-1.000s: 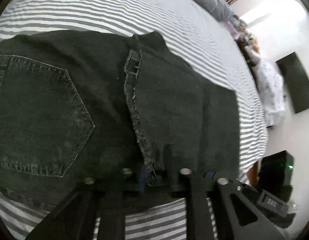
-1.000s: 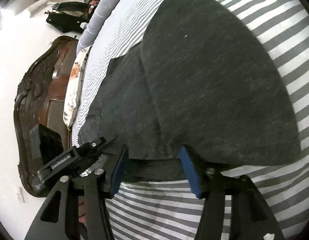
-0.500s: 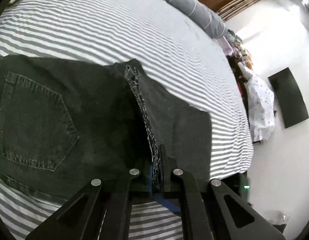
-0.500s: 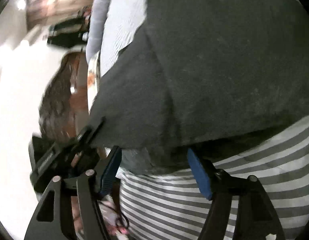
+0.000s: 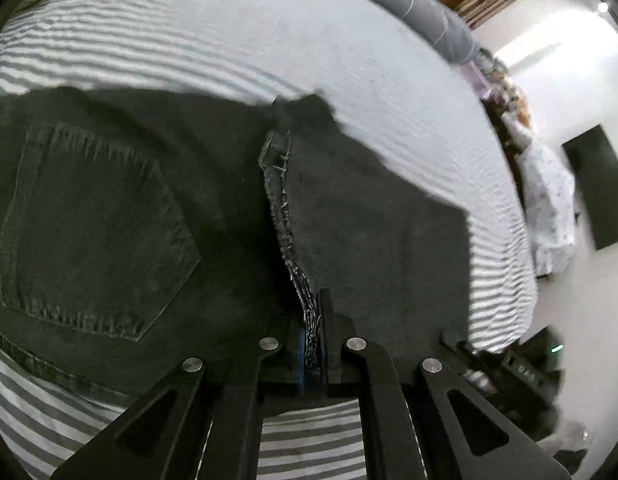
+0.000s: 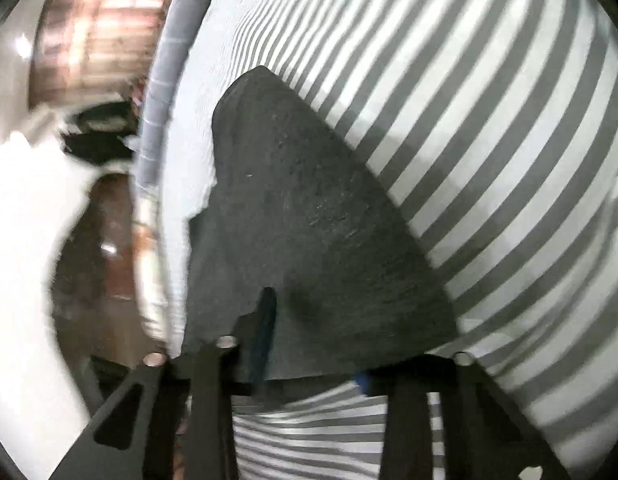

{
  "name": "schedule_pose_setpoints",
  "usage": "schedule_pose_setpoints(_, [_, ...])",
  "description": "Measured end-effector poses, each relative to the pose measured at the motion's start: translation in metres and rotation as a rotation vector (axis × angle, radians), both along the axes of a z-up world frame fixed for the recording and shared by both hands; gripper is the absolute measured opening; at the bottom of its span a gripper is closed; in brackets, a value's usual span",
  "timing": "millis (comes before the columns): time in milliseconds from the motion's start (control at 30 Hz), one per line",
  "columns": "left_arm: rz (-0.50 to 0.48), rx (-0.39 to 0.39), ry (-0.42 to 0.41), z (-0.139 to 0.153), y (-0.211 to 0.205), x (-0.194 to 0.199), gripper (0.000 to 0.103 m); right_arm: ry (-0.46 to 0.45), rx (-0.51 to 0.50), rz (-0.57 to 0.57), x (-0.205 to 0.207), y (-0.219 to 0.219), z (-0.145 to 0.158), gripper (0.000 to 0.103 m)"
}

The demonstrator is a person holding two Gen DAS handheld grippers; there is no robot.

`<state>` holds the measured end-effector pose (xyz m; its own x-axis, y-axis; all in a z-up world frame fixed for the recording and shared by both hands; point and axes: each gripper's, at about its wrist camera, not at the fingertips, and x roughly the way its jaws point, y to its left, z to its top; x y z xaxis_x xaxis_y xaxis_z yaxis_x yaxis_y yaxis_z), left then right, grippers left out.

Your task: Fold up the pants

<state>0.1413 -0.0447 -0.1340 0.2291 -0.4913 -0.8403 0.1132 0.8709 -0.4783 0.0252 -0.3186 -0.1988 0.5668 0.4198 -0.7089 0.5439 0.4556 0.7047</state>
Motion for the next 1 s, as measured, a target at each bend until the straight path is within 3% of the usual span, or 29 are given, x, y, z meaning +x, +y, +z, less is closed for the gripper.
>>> schedule_pose_setpoints(133, [-0.066,0.077,-0.007,-0.017,-0.010,-0.011,0.005,0.091,-0.292,0.136,0.015,0.018,0.020,0.013])
schedule_pose_setpoints(233, [-0.108,0.140,-0.057,-0.017,-0.019,-0.016,0.005,0.153,-0.398,0.193,0.022,0.027,0.023,0.013])
schedule_pose_setpoints(433, [-0.159,0.217,-0.110,-0.019,-0.032,-0.021,0.006,0.181,-0.384,0.246,0.023,0.027,0.019,0.020])
schedule_pose_setpoints(500, [-0.171,0.237,-0.123,-0.016,-0.036,-0.023,0.007,0.185,-0.391,0.275,0.024,0.029,0.024,0.034])
schedule_pose_setpoints(600, [-0.180,0.243,-0.128,-0.012,-0.038,-0.025,0.008,0.190,-0.420,0.313,0.020,0.037,0.025,0.046])
schedule_pose_setpoints(767, [-0.182,0.282,-0.155,-0.005,-0.043,-0.029,0.011,0.206,-0.454,0.340,0.009,0.041,0.022,0.048])
schedule_pose_setpoints(1000, [-0.138,0.339,-0.274,0.018,-0.037,-0.039,0.014,0.224,-0.458,0.430,0.002,0.058,0.033,0.052])
